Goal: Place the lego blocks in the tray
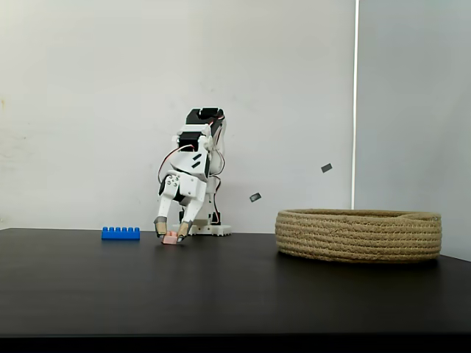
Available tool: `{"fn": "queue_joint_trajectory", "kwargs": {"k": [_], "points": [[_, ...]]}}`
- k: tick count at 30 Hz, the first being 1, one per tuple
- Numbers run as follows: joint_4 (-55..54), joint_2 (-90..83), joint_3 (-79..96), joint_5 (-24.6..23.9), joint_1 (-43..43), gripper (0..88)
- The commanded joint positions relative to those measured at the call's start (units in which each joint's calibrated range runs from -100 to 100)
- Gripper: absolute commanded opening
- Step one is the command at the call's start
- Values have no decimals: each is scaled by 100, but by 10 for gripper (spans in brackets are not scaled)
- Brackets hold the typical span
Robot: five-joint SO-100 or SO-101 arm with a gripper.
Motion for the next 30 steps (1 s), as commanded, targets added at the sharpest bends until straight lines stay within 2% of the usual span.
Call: {"fn": "queue_joint_trajectory", "kwargs": {"k": [1, 9, 18, 24, 30], "points": [[-103, -127, -8, 49, -65, 78], [47, -179, -382, 137, -164, 21], [2221, 88, -3109, -88, -864, 4], [2954, 131, -4413, -396, -1887, 3], [3088, 698, -5599, -274, -3247, 2]]}}
